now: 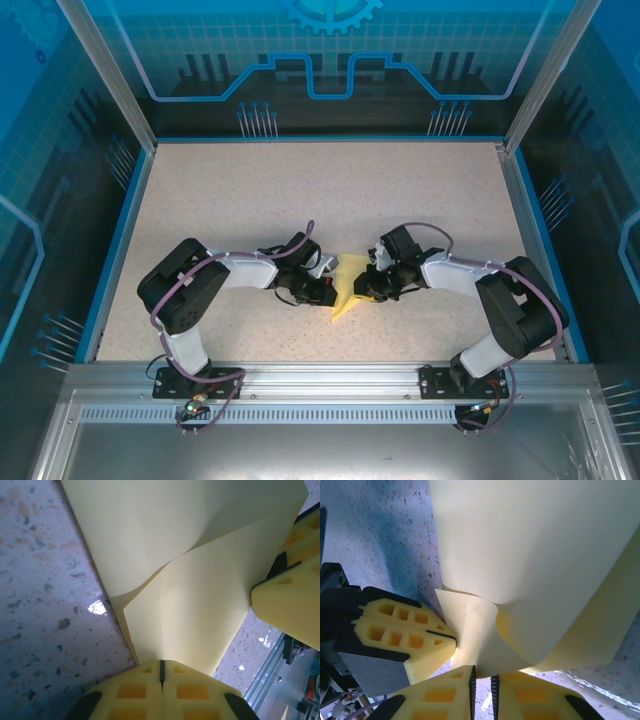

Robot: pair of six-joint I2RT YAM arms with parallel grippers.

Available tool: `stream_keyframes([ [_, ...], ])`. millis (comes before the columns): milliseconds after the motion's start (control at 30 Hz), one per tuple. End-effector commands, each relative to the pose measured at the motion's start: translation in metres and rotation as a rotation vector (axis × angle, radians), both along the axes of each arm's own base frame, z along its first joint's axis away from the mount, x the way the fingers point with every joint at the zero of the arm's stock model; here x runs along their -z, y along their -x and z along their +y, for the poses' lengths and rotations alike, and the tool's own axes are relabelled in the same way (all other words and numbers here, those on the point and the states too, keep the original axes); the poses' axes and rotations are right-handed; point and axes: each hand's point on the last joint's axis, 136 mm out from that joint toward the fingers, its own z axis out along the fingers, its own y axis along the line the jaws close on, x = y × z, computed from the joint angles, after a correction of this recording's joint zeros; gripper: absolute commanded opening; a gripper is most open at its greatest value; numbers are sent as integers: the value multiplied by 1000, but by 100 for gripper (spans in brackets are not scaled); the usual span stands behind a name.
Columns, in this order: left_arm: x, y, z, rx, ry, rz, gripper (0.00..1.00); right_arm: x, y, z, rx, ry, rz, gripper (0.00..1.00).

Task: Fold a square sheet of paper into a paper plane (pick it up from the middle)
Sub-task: Fourth fold the wing at the center of the table.

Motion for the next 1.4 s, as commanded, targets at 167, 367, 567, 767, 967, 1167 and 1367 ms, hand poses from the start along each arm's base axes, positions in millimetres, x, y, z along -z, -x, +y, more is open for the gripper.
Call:
stream_keyframes([
  [167,5,3,5,6,-10,20,0,-18,-14,12,-18,-45,-49,15],
  [367,4,3,5,7,-9,17,0,-18,-17,21,-44,-55,-57,12],
  [567,3,4,6,5,-11,16,0,-16,-15,32,-85,-61,-51,11],
  [767,3,4,7,2,-12,14,0,-11,-13,39,-115,-54,-43,10],
  [967,-2,3,7,-3,-1,5,0,-7,-13,43,-131,-51,-41,10],
  [1167,-12,3,8,-15,27,-5,0,-3,-15,45,-135,-53,-34,10],
  [1367,-17,1,7,-23,56,-5,0,0,-15,49,-141,-57,-29,10],
])
